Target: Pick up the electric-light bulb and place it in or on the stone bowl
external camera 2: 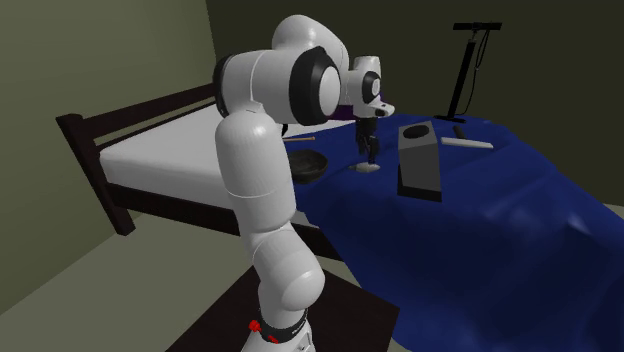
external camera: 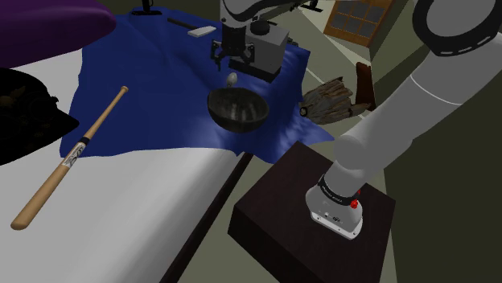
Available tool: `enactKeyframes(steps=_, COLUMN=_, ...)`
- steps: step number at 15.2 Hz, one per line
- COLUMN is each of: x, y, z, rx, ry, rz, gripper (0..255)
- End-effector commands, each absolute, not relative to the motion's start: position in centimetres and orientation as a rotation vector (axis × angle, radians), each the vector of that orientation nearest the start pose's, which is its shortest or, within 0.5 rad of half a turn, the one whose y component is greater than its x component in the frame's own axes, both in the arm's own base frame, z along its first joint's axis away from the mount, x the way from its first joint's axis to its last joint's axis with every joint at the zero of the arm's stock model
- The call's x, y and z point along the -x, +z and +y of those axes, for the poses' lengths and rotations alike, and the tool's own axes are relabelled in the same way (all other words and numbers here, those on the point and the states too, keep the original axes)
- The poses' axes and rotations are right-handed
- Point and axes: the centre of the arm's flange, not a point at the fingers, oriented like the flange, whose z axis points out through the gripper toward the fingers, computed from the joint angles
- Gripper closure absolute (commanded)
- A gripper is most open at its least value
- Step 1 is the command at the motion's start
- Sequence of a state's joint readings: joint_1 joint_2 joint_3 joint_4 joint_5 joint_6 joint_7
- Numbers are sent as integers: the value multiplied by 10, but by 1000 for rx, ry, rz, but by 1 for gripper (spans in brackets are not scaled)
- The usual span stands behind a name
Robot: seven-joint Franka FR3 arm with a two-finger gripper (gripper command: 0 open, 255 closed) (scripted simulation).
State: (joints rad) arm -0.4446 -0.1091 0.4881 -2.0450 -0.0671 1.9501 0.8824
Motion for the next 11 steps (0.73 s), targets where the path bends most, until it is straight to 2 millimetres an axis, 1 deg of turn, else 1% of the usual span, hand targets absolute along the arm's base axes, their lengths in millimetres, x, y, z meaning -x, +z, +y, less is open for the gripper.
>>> enactKeyframes(steps=1, x=-529, y=473, z=21, rx=2966, ry=-56, rz=1292, gripper=0)
enactKeyframes(steps=4, x=-529, y=457, z=19, rx=2966, ry=-56, rz=1292, gripper=0)
enactKeyframes(steps=5, x=-529, y=449, z=19, rx=2966, ry=-56, rz=1292, gripper=0)
enactKeyframes(steps=11, x=-529, y=449, z=19, rx=2966, ry=-56, rz=1292, gripper=0)
